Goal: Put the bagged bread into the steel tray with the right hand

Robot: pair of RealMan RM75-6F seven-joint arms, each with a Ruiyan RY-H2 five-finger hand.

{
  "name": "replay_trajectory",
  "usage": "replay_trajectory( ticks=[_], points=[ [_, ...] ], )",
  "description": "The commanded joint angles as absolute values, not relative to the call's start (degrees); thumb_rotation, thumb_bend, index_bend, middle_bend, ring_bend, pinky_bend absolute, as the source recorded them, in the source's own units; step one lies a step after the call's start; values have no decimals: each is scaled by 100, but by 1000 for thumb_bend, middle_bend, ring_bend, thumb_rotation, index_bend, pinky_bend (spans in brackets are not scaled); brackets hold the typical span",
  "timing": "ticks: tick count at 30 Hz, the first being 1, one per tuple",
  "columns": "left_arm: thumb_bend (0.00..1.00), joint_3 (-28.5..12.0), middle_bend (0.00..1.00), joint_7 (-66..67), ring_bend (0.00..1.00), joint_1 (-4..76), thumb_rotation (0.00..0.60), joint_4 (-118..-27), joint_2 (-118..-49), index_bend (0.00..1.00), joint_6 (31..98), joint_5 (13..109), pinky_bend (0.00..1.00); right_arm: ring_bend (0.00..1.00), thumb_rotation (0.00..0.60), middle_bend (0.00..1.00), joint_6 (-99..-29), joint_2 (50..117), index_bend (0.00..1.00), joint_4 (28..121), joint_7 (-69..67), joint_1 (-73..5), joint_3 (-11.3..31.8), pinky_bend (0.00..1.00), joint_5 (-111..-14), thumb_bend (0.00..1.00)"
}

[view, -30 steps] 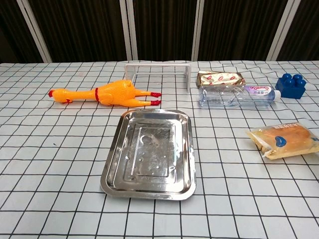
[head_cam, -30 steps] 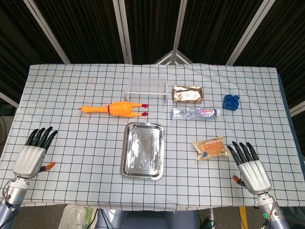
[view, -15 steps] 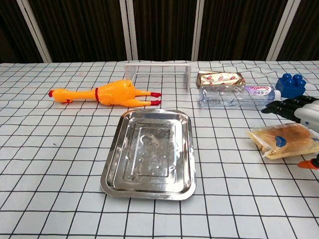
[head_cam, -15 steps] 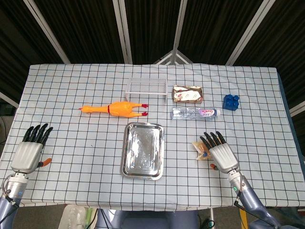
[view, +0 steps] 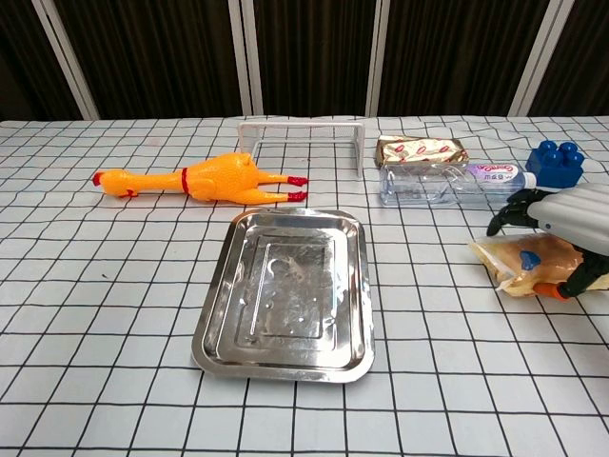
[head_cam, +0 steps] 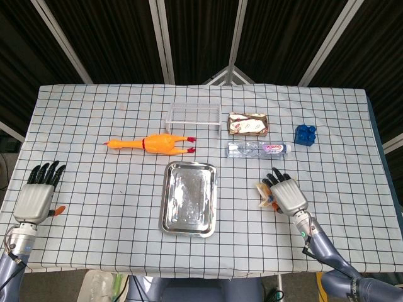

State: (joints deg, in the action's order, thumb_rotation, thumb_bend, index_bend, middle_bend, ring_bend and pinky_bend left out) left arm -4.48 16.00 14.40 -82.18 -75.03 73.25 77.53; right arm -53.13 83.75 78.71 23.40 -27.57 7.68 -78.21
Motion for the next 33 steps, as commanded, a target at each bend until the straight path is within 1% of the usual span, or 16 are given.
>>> replay_trajectory(
  ticks=[1, 3, 10, 14, 17, 20, 25, 30, 33],
  points=[
    [29, -440, 0, 1608, 0, 1434, 600, -8252, -7486, 0, 7319, 7727, 0, 316, 600, 460, -5304, 8340, 499, 7929, 2311, -2775, 684, 514, -7819, 417],
    [29, -428, 0, 1607, 0, 1424, 600, -8281, -7469, 0, 7343, 7740, 0, 333, 600, 484, -5368, 8321, 529, 7977, 2313, -2769, 647, 534, -7845, 433],
    [28, -393, 0, 1564, 0, 1393, 600, -8346, -7423, 0, 7422, 7798, 0, 333, 600, 493, -5853, 8243, 530, 8270, 2428, -2707, 563, 534, -8118, 440],
    [28, -381, 0, 1545, 0, 1399, 600, -8358, -7417, 0, 7421, 7815, 0, 333, 600, 493, -6118, 8216, 530, 8616, 2717, -2684, 506, 534, -8302, 439],
    [28, -370, 0, 1523, 0, 1409, 600, -8362, -7407, 0, 7396, 7818, 0, 341, 600, 493, -6185, 8218, 530, 8905, 2969, -2743, 527, 541, -8366, 440],
    [28, -367, 0, 1491, 0, 1412, 600, -8364, -7391, 0, 7371, 7800, 0, 360, 600, 493, -6118, 8306, 531, 9195, 3287, -2935, 665, 557, -8365, 440],
    [29, -373, 0, 1469, 0, 1435, 600, -8361, -7379, 0, 7327, 7777, 0, 361, 600, 493, -5746, 8744, 530, 9386, 3710, -3426, 1010, 558, -8101, 439],
    [28, -391, 0, 1456, 0, 1474, 600, -8304, -7386, 0, 7215, 7684, 0, 361, 600, 495, -5187, 9308, 530, 9104, 3872, -4035, 1391, 558, -7611, 440],
    [29, -424, 0, 1423, 0, 1500, 600, -8285, -7372, 0, 7142, 7599, 0, 361, 600, 495, -4955, 9637, 531, 8850, 3980, -4343, 1522, 558, -7321, 440]
  ],
)
